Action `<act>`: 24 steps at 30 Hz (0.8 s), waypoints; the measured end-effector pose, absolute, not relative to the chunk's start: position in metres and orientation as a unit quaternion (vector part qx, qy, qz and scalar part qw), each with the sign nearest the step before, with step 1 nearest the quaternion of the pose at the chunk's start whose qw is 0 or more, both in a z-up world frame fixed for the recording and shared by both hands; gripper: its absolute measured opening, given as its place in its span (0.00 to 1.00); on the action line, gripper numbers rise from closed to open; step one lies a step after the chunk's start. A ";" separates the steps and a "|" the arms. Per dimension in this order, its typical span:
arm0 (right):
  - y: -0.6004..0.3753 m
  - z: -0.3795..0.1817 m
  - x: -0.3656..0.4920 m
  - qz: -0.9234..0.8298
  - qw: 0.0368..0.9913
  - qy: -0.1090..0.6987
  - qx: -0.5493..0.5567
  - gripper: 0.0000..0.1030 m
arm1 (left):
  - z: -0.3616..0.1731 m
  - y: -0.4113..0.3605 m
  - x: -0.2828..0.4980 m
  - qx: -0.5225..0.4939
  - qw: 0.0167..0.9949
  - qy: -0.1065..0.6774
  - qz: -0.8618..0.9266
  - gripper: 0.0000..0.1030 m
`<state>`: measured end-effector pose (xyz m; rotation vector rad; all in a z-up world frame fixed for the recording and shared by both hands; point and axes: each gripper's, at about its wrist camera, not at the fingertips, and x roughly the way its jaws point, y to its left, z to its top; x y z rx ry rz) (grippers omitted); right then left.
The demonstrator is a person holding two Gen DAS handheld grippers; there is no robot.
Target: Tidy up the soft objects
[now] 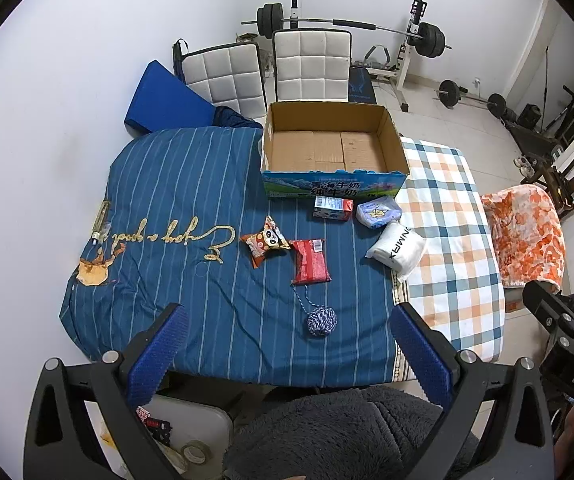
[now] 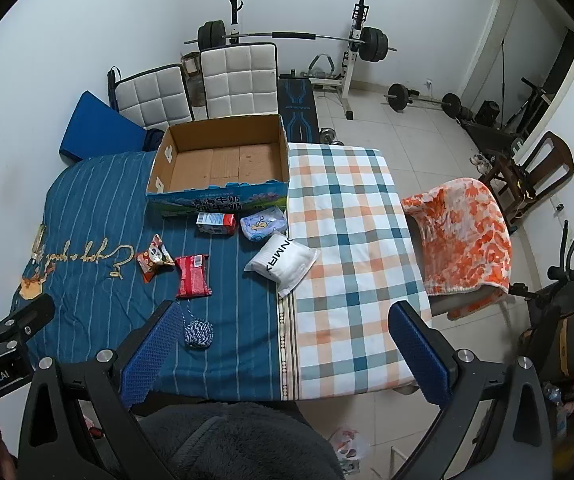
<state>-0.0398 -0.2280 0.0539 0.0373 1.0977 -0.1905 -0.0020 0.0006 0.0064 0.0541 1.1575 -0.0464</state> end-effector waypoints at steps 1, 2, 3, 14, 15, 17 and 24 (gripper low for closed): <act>-0.230 0.055 -0.040 -0.091 0.849 0.521 0.019 1.00 | 0.007 0.001 -0.002 0.026 0.836 0.547 -0.021 1.00; -0.229 0.054 -0.040 -0.091 0.849 0.521 0.019 1.00 | 0.009 0.000 -0.003 0.027 0.836 0.548 -0.023 1.00; -0.230 0.054 -0.041 -0.091 0.849 0.521 0.019 1.00 | 0.010 -0.001 -0.004 0.028 0.836 0.547 -0.023 1.00; -0.231 0.055 -0.043 -0.091 0.850 0.518 0.020 1.00 | 0.010 -0.001 -0.004 0.027 0.839 0.542 -0.026 1.00; -0.231 0.055 -0.044 -0.091 0.850 0.518 0.021 1.00 | 0.010 -0.001 -0.004 0.027 0.840 0.542 -0.026 1.00; -0.231 0.055 -0.044 -0.092 0.851 0.517 0.021 1.00 | 0.011 -0.001 -0.004 0.027 0.840 0.541 -0.026 1.00; -0.231 0.059 -0.048 -0.095 0.854 0.511 0.022 1.00 | 0.016 -0.003 -0.006 0.026 0.846 0.532 -0.024 1.00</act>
